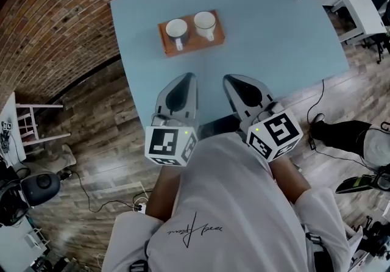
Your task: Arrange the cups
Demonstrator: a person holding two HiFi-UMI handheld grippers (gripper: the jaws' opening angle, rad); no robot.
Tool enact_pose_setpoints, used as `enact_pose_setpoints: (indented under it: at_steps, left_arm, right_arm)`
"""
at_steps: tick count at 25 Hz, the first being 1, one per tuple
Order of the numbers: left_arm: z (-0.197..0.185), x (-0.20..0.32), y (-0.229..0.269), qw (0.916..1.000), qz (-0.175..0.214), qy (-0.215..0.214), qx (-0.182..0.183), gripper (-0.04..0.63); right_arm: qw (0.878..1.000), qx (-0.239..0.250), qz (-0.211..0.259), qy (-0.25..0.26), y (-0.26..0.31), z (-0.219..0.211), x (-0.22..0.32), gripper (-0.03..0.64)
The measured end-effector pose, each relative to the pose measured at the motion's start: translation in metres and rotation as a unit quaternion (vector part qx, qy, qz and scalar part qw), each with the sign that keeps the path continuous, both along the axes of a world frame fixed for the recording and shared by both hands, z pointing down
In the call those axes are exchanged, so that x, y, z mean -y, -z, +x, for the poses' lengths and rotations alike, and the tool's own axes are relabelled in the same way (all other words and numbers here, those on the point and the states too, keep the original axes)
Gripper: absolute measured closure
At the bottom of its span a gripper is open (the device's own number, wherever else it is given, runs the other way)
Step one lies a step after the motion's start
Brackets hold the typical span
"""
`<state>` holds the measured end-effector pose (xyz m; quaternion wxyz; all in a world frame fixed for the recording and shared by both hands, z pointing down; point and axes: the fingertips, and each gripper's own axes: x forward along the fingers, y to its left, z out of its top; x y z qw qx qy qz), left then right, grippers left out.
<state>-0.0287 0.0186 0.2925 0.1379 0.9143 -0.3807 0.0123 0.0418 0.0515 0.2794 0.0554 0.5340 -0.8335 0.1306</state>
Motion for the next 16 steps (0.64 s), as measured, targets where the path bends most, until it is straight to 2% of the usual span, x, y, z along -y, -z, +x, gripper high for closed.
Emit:
enact_pose_setpoints:
  at_steps: [16]
  left_arm:
    - [-0.0076,-0.0079,0.0044,1.0,0.003,0.0,-0.005,0.588]
  right_arm:
    - [1.0,0.002,0.006,0.0,0.006,-0.0044,-0.0046,0.598]
